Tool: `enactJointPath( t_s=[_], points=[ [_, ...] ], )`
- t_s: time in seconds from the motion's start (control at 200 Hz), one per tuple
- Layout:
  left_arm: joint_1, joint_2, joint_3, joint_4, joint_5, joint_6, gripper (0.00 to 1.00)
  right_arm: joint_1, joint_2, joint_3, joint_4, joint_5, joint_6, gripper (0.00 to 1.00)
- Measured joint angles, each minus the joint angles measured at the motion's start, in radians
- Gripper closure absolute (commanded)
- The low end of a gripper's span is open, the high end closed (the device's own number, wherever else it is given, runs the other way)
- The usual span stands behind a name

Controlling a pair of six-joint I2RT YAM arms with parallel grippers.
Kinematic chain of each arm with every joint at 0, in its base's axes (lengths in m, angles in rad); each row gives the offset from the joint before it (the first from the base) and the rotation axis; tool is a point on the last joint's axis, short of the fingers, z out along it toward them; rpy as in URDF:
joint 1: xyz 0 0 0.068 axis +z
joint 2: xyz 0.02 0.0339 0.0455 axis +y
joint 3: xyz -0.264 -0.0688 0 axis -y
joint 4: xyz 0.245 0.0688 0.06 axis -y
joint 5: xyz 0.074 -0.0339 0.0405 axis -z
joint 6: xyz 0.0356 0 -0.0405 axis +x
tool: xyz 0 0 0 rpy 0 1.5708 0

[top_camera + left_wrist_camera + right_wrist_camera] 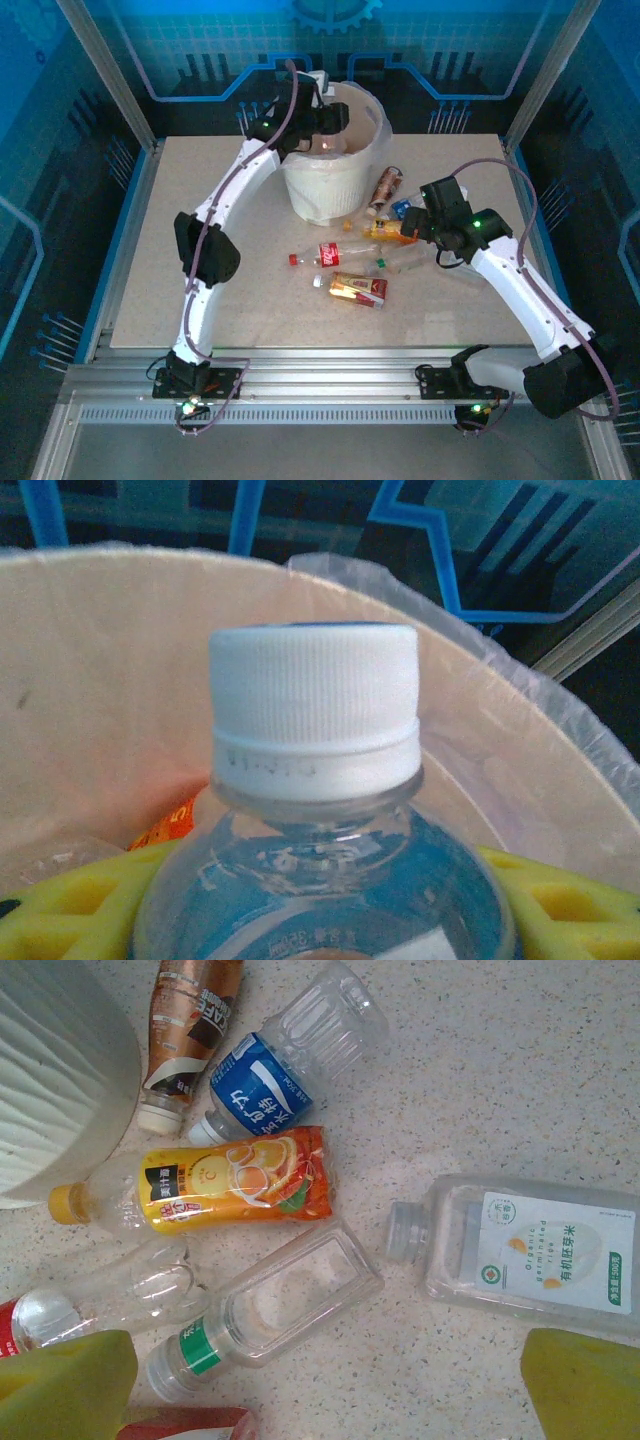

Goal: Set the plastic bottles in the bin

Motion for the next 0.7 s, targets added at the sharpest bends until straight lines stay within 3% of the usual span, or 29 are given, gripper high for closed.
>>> enactJointPath(
  t_s=[0.235, 0.55, 0.66, 0.7],
  points=[
    [0.000, 0.006, -0.021, -0.007, 0.036, 0.003, 0.45, 0.000, -0.003, -0.007, 0.000, 0.000, 0.000, 0.00],
    [0.000, 0.011, -0.041, -0.019, 0.064, 0.036, 0.19, 0.000, -0.003, -0.024, -0.006, -0.027, -0.009, 0.00],
    [0.000, 0.011, -0.041, -0.019, 0.064, 0.043, 0.02, 0.000, -0.009, -0.035, -0.015, -0.037, -0.021, 0.00],
    [0.000, 0.011, -0.041, -0.019, 0.068, 0.050, 0.01, 0.000, -0.011, -0.039, -0.017, -0.043, -0.026, 0.00]
  ],
)
